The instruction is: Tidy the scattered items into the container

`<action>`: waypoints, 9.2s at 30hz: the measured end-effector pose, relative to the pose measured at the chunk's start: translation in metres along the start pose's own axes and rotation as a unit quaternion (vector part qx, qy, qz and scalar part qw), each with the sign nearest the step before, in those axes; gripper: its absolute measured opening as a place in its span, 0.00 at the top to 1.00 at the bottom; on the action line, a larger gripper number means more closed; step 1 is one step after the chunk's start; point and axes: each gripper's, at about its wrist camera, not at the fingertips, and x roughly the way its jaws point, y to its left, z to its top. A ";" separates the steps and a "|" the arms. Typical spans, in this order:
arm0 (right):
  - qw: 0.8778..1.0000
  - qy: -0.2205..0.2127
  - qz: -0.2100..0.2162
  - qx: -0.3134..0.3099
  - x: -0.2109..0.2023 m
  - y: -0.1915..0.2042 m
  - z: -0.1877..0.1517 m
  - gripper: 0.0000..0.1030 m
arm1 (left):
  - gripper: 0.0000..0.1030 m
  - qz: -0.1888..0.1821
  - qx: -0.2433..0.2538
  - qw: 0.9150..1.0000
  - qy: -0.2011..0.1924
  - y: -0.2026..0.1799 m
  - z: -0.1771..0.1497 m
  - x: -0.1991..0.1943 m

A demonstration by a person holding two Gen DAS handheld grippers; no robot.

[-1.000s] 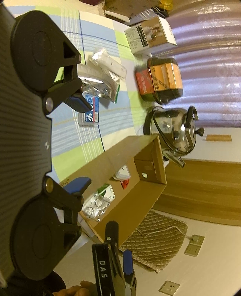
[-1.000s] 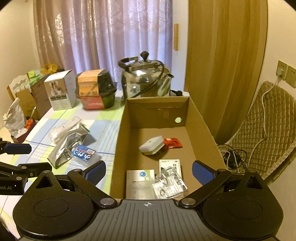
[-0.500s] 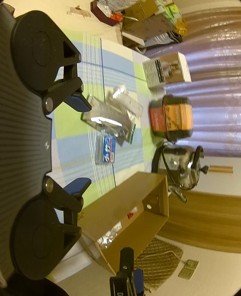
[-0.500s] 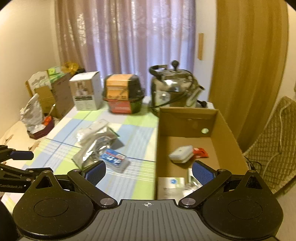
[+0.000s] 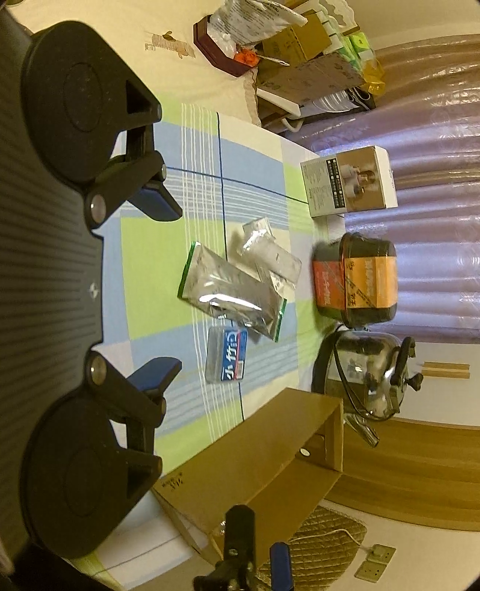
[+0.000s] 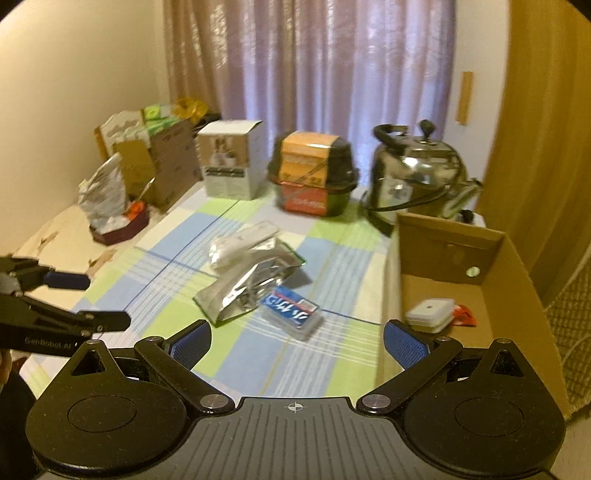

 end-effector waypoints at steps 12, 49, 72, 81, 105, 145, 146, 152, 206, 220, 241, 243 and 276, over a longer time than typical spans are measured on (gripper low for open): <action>0.993 0.072 0.028 -0.084 0.084 0.010 0.007 0.00 | 0.23 -0.017 0.026 0.999 0.021 0.030 0.009 0.065; 0.884 0.274 0.159 -0.344 0.305 -0.007 0.035 0.18 | 0.25 -0.144 0.217 0.965 0.036 0.021 0.073 0.242; 0.899 0.276 0.131 -0.314 0.255 0.013 0.022 0.41 | 0.53 -0.155 0.245 0.948 0.134 0.009 0.038 0.220; 0.930 0.265 0.128 -0.222 0.176 0.039 -0.038 0.41 | 0.52 -0.171 0.255 0.937 0.167 0.000 -0.024 0.147; 0.956 0.253 0.090 -0.117 0.155 0.024 -0.103 0.41 | 0.59 -0.146 0.200 0.951 0.183 -0.008 -0.020 0.153; 0.990 0.137 0.037 0.015 0.011 0.001 -0.073 0.42 | 0.63 -0.140 0.215 0.961 0.101 -0.072 0.002 0.015; 0.990 0.136 0.035 0.018 0.009 0.000 -0.073 0.42 | 0.63 -0.143 0.213 0.961 0.101 -0.074 0.003 0.013; 0.992 0.122 0.026 0.027 -0.008 -0.008 -0.072 0.42 | 0.63 -0.150 0.214 0.961 0.094 -0.086 0.005 0.006; 0.992 0.041 -0.090 0.082 -0.060 -0.161 -0.031 0.42 | 0.63 -0.220 0.167 0.959 0.063 -0.227 0.118 0.025; 0.989 0.045 -0.110 0.090 -0.041 -0.201 -0.025 0.42 | 0.63 -0.237 0.071 0.966 0.079 -0.239 0.150 0.070; 0.987 0.058 -0.109 0.099 -0.004 -0.221 -0.025 0.42 | 0.47 -0.219 -0.023 0.969 0.112 -0.234 0.164 0.133; 0.987 0.059 -0.109 0.101 -0.001 -0.222 -0.026 0.42 | 0.35 -0.200 -0.030 0.974 0.102 -0.230 0.165 0.135; 0.986 0.076 -0.110 0.098 0.026 -0.225 -0.024 0.42 | 0.24 -0.157 0.006 0.986 0.062 -0.183 0.115 0.101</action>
